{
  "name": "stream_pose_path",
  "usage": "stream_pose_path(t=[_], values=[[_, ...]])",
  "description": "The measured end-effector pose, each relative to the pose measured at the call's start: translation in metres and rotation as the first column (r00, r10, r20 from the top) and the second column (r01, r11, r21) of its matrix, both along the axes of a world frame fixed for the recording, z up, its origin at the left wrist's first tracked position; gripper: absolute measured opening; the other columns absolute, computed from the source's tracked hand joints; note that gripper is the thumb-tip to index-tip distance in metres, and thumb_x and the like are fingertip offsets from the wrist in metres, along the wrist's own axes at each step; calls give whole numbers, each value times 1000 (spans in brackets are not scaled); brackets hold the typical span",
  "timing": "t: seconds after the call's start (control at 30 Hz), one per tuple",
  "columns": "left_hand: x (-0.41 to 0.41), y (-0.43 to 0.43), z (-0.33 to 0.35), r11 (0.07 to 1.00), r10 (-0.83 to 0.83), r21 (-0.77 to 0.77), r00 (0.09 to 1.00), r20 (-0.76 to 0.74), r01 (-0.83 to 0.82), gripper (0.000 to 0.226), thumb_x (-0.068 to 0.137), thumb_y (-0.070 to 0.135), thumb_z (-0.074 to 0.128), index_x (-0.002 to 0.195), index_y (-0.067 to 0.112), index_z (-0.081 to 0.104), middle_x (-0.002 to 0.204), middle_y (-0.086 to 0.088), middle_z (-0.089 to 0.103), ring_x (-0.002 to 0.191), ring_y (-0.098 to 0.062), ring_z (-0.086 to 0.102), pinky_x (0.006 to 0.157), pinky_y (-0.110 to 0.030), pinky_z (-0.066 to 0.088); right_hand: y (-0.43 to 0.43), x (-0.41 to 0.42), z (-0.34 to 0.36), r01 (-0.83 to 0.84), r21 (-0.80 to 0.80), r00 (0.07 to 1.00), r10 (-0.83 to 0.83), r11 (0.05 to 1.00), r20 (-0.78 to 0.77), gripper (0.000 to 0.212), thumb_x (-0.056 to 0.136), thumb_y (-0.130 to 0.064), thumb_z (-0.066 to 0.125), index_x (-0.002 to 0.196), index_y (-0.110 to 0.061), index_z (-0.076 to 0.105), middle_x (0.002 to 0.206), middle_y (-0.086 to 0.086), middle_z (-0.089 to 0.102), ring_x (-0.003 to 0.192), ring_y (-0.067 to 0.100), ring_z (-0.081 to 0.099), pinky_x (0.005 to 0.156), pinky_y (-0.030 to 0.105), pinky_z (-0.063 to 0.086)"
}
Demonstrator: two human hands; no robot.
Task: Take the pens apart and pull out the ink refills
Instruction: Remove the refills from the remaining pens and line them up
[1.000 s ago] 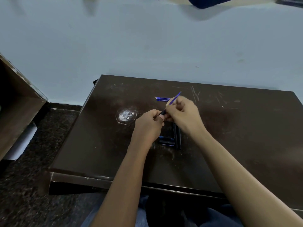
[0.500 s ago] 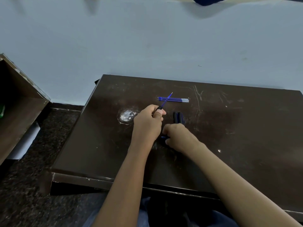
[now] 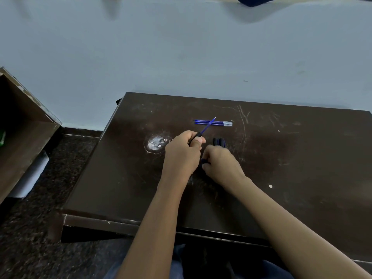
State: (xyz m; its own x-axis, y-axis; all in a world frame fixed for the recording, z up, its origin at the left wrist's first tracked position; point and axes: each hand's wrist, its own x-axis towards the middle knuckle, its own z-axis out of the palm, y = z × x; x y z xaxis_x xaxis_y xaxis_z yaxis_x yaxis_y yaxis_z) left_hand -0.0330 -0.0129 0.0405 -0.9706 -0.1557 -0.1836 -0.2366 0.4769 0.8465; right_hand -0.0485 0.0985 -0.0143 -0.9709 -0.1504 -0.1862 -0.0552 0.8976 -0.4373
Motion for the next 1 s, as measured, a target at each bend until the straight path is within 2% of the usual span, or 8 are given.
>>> stream_pose_path(t=[0.07, 0.13, 0.23, 0.33, 0.43, 0.5, 0.73, 1.0], values=[[0, -1, 0, 1000, 7, -9, 1000, -2, -7, 21, 96, 21, 47, 100, 20, 68, 94, 4, 66, 73, -1, 52, 56, -12, 33, 3, -6, 7, 134, -232, 985, -156, 963, -79, 13, 84, -12, 65, 96, -13, 61, 97, 4, 62, 88, 18, 60, 78, 31, 54], [0, -1, -1, 1000, 12, -14, 1000, 0, -12, 21, 96, 22, 48, 101, 21, 68, 98, 2, 67, 75, -4, 53, 55, -12, 34, 7, -15, 18, 275, -482, 943, -330, 832, -31, 9, 84, -11, 65, 90, -15, 61, 84, 2, 62, 75, 12, 57, 71, 20, 50], [0, -1, 0, 1000, 17, -5, 1000, 10, -17, 20, 96, 22, 49, 102, 21, 68, 102, 0, 67, 75, -5, 54, 53, -10, 35, 18, -24, 32, 386, -806, 870, -468, 449, 156, 8, 84, -8, 65, 87, -15, 63, 75, 7, 69, 68, 14, 63, 72, 28, 54], [0, -1, 0, 1000, 10, -5, 1000, 18, -10, 22, 96, 22, 48, 105, 21, 68, 100, 1, 66, 74, -3, 54, 52, -9, 33, 29, -26, 43, 388, -913, 850, -431, 122, 304, 12, 88, -2, 62, 100, -5, 61, 85, 7, 67, 71, 10, 65, 72, 24, 57], [1, -1, 1, 1000, 3, -6, 1000, 22, -3, 22, 96, 23, 48, 106, 20, 68, 98, 1, 67, 74, -3, 54, 54, -11, 32, 35, -27, 50, 378, -925, 847, -393, -27, 358, 14, 90, -2, 61, 103, -4, 62, 92, 8, 67, 81, 14, 65, 78, 25, 58], [1, -1, 1, 1000, 4, -4, 1000, 25, -4, 21, 96, 23, 49, 105, 20, 68, 100, 0, 67, 75, -4, 54, 55, -12, 31, 35, -27, 52, 373, -927, 853, -375, -46, 362, 12, 90, -3, 61, 101, -6, 63, 93, 7, 68, 83, 14, 67, 80, 26, 57], [0, -1, 0, 1000, -1, -10, 999, 36, 1, 23, 96, 23, 50, 110, 20, 68, 100, 1, 66, 68, -3, 51, 54, -13, 32, 29, -23, 55, 352, -935, 885, -342, 45, 316, 13, 89, -2, 61, 100, -8, 65, 94, 7, 71, 81, 12, 68, 79, 26, 57], [0, -2, -3, 1000, 20, 13, 999, 27, -20, 21, 95, 22, 50, 106, 20, 69, 103, -2, 67, 69, -4, 50, 56, -14, 32, 27, -24, 54, 343, -938, 894, -324, 54, 309, 14, 90, -1, 60, 102, -7, 64, 90, 5, 71, 77, 9, 69, 78, 25, 57]])
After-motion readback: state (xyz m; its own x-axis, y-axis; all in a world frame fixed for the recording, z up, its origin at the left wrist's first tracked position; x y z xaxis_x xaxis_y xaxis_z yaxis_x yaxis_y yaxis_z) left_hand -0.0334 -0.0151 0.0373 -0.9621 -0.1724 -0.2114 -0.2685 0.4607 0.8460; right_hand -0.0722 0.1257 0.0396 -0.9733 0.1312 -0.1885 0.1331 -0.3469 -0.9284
